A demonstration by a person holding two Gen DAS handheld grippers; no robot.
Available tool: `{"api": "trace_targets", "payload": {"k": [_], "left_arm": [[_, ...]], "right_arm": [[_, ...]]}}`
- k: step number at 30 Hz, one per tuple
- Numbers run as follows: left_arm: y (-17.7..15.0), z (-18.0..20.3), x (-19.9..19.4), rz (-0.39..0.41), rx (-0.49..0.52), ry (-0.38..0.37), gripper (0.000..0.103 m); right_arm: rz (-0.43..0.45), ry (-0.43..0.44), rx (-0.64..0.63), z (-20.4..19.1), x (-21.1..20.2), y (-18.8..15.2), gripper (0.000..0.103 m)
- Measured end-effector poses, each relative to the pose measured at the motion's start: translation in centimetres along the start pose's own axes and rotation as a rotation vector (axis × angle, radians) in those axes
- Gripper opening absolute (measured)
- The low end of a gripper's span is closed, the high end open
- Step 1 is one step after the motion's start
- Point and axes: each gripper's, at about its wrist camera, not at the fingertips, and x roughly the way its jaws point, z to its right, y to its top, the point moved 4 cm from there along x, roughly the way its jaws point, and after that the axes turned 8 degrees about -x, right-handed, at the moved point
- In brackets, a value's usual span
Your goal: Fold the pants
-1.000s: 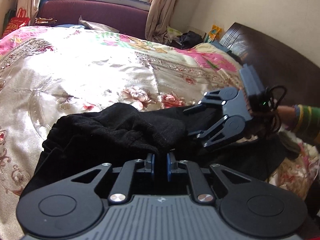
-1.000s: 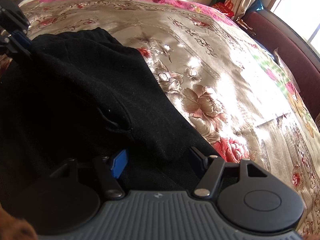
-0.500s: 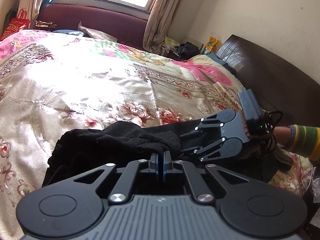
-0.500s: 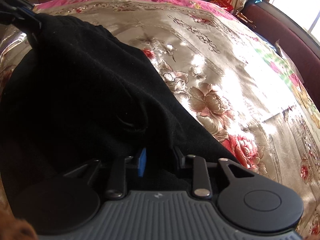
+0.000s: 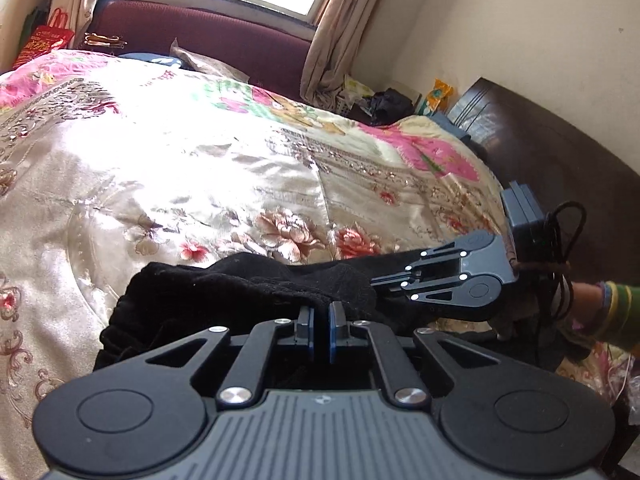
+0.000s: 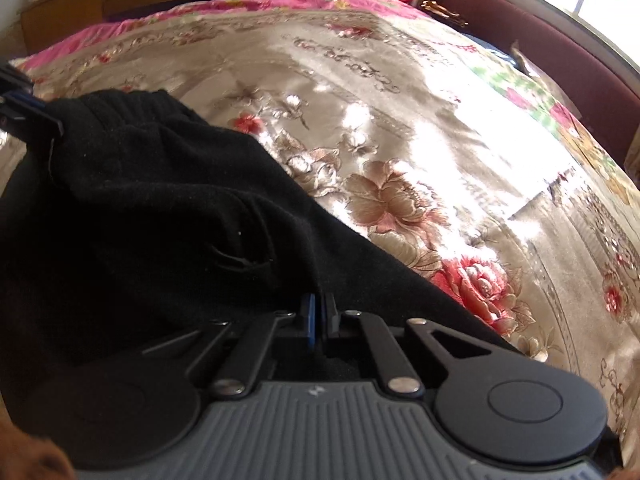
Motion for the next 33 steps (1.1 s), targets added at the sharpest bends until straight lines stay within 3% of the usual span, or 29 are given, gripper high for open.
{"api": "trace_targets", "payload": {"k": [7, 11, 14, 16, 17, 21, 26, 28, 30, 33], "left_arm": [[2.2, -1.0, -2.0, 0.082, -0.036, 0.050, 0.018], [2.6, -0.8, -3.0, 0.087, 0.007, 0.089, 0.018], [1.7, -1.2, -2.3, 0.048, -0.001, 0.088, 0.018], [0.7, -1.5, -1.6, 0.022, 0.001, 0.091, 0.020], [0.1, -1.6, -1.2, 0.006, -0.006, 0.093, 0.020], [-1.8, -1.9, -0.7, -0.024, -0.014, 0.112, 0.040], [-3.7, -0.2, -1.3, -0.059, 0.104, 0.103, 0.060], [-4.5, 0.4, -1.2, -0.067, 0.173, 0.125, 0.081], [-5.0, 0.4, -0.3, -0.061, 0.216, 0.154, 0.086], [-5.2, 0.0, 1.7, -0.074, 0.205, 0.144, 0.085]], "right_arm": [[0.208, 0.022, 0.250, -2.3, -1.0, 1.2, 0.000], [0.206, 0.000, 0.198, -3.9, -1.2, 1.5, 0.005], [0.203, -0.039, 0.167, -2.9, -2.6, -0.2, 0.025], [0.191, -0.060, 0.143, -1.8, -3.3, -1.4, 0.044], [0.177, -0.073, 0.123, -1.6, -3.5, -2.0, 0.045], [0.144, -0.083, 0.109, -1.0, -3.5, -2.5, 0.045], [0.138, -0.048, 0.078, -2.3, -2.3, -2.0, 0.045], [0.140, -0.022, 0.054, -2.9, -2.2, -2.1, 0.045], [0.146, -0.015, 0.023, -3.4, -2.2, -2.1, 0.049], [0.138, -0.004, -0.039, -4.0, -2.0, -2.0, 0.055]]}}
